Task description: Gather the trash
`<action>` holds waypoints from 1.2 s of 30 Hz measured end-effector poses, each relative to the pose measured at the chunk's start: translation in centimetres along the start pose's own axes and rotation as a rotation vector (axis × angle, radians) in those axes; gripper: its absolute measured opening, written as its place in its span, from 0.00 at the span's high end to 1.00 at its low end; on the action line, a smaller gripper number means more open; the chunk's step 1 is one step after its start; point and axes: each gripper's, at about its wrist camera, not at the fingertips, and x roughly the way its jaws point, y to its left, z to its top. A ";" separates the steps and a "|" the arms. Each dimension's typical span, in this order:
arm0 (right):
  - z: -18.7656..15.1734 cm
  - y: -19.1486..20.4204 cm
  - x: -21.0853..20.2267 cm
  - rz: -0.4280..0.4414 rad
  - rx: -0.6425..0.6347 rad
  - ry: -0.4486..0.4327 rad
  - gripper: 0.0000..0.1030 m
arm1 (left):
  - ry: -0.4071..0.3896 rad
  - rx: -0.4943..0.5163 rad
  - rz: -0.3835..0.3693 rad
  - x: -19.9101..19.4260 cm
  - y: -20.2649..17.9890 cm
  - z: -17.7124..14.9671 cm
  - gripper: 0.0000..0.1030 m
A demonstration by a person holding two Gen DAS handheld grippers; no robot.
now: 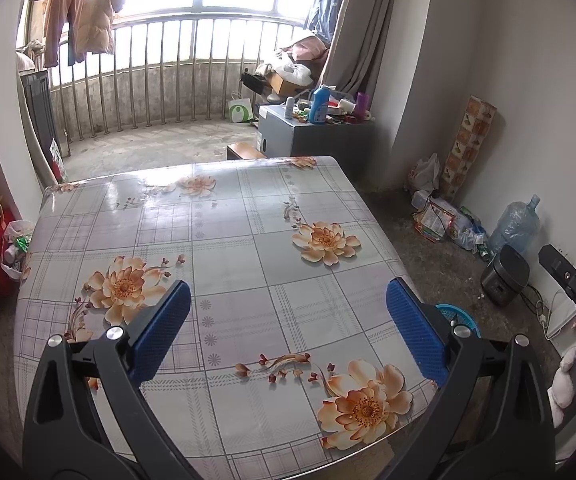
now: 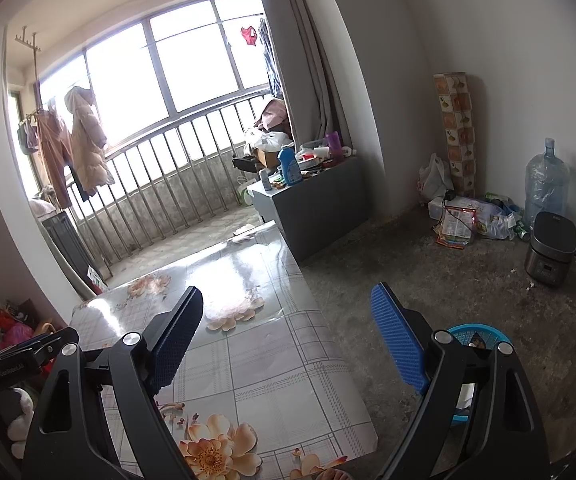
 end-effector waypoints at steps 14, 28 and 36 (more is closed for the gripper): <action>-2.1 1.8 0.8 -0.001 -0.067 0.052 0.19 | 0.047 -0.006 0.062 1.6 0.7 -2.5 0.09; -7.8 4.0 1.2 -0.083 -0.211 0.233 0.14 | 0.201 0.045 0.109 3.1 -0.3 -7.9 0.09; -12.0 2.7 2.6 -0.141 -0.251 0.452 0.14 | 0.296 0.112 0.125 4.4 -1.5 -9.7 0.09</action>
